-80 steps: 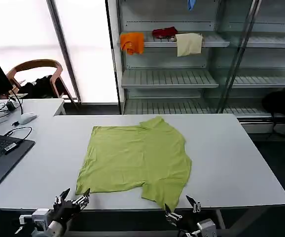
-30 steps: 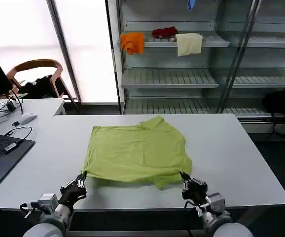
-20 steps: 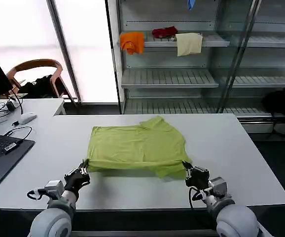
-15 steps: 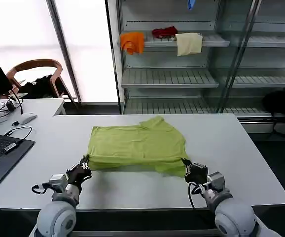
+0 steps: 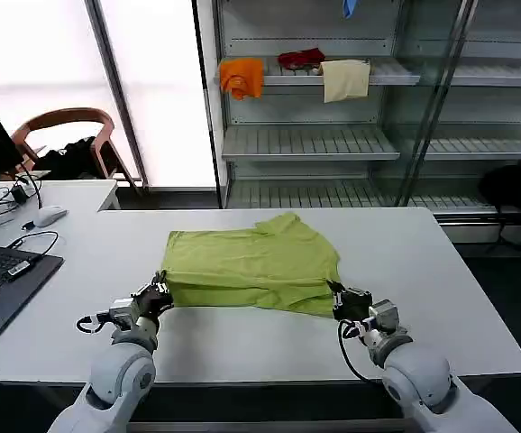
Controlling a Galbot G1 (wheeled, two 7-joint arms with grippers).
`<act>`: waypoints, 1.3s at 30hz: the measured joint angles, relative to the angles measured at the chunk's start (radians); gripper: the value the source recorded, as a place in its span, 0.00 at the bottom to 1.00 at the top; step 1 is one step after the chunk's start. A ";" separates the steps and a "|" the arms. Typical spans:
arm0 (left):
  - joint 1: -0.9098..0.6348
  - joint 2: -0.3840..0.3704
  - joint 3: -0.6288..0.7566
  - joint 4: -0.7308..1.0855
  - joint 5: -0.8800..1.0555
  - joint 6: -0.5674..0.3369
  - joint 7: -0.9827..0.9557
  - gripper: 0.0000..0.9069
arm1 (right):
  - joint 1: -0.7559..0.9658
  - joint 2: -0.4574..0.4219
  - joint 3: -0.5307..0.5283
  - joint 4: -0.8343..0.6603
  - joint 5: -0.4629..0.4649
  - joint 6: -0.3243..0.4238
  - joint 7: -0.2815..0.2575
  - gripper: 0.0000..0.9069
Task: Fold and organize the clothes.
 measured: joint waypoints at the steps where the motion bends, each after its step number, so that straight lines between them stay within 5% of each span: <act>1: -0.002 0.000 0.001 0.005 0.005 0.000 0.004 0.01 | 0.006 0.000 -0.005 -0.005 -0.003 0.003 -0.002 0.00; 3: -0.005 -0.001 0.001 0.014 0.014 0.002 0.010 0.02 | 0.014 0.001 -0.014 -0.011 -0.006 0.005 -0.001 0.00; 4: -0.005 -0.001 0.001 0.017 0.018 0.004 0.014 0.34 | 0.016 0.001 -0.020 -0.013 -0.008 0.005 0.000 1.00; 5: -0.005 -0.001 0.001 0.020 0.022 0.006 0.018 0.97 | 0.016 0.001 -0.024 -0.015 -0.010 0.006 0.002 1.00; 6: -0.005 -0.001 0.001 0.022 0.027 0.008 0.022 1.00 | 0.017 0.001 -0.027 -0.018 -0.011 0.007 0.003 1.00; 23: -0.003 0.029 -0.025 0.002 0.067 0.043 0.042 1.00 | 0.003 -0.010 0.002 -0.008 -0.015 0.025 0.046 1.00; 39: 0.140 0.031 -0.100 -0.127 -0.012 0.104 0.111 1.00 | -0.160 -0.032 0.087 0.106 0.103 -0.005 0.115 1.00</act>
